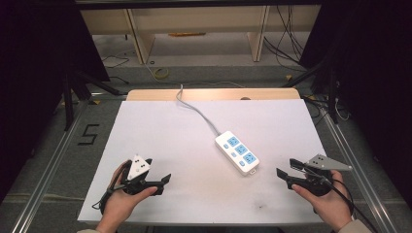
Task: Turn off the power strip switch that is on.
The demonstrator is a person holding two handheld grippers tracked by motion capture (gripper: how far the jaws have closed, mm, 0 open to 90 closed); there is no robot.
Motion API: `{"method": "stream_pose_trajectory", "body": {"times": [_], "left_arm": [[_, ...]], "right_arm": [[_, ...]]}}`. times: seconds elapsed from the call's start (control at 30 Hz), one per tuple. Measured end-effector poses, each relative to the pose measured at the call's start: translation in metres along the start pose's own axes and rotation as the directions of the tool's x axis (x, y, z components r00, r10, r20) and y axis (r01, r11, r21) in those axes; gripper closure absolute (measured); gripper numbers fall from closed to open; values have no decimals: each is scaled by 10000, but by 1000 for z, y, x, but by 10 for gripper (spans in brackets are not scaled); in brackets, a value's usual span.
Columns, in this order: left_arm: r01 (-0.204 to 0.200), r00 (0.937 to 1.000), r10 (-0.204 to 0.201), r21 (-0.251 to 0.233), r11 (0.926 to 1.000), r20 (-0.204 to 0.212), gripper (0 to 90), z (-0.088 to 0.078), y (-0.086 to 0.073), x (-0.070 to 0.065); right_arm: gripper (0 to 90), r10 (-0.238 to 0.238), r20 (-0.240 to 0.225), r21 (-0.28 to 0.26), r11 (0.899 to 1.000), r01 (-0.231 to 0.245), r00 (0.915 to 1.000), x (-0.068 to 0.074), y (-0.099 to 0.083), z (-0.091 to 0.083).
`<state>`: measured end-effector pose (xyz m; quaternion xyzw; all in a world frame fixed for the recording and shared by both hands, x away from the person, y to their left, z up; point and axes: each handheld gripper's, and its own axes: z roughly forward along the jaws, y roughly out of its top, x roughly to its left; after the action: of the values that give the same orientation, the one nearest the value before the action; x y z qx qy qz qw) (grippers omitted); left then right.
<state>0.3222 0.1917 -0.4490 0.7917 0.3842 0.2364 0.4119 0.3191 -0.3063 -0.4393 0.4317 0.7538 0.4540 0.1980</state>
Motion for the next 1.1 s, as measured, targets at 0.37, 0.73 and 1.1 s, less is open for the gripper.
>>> {"method": "stream_pose_trajectory", "body": {"times": [0.37,0.73,1.1], "left_arm": [[-101,9999,102,118,9999,-32,163,1,0,-1],[-187,9998,188,194,9996,-26,164,4,0,-2],[-199,9998,200,213,9996,-14,164,5,1,-3]], "right_arm": [[713,-355,208,801,9962,337,9992,3,4,3],[900,-801,402,1226,9896,746,9960,9,21,21],[900,-1286,283,1612,9793,1224,9913,23,29,44]]}}
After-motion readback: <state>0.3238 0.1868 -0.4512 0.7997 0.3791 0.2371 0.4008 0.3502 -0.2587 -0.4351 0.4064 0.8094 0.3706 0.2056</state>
